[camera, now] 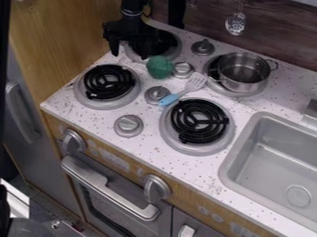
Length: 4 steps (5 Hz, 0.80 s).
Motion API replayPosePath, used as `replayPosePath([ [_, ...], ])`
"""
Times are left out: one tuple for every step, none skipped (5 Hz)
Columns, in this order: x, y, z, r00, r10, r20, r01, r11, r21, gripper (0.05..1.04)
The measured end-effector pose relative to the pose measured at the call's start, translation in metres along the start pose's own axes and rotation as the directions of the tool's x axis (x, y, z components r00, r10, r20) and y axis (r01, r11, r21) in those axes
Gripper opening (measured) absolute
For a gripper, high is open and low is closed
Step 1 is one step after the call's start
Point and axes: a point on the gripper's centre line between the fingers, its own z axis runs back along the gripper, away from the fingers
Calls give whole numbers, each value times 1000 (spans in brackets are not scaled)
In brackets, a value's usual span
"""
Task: Moved the silver pot to the top left burner
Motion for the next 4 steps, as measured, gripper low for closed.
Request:
replayPosePath([
  [-15,-2,-18,999,-8,-52,9,1000,7,995],
  [-51,-6,-30,991,-32,-133,36,999,30,995],
  [-67,-29,-3,992,-92,-90,92,996,-9,995],
  [-91,-60,8,987,-156,-45,149,981,-122,995],
])
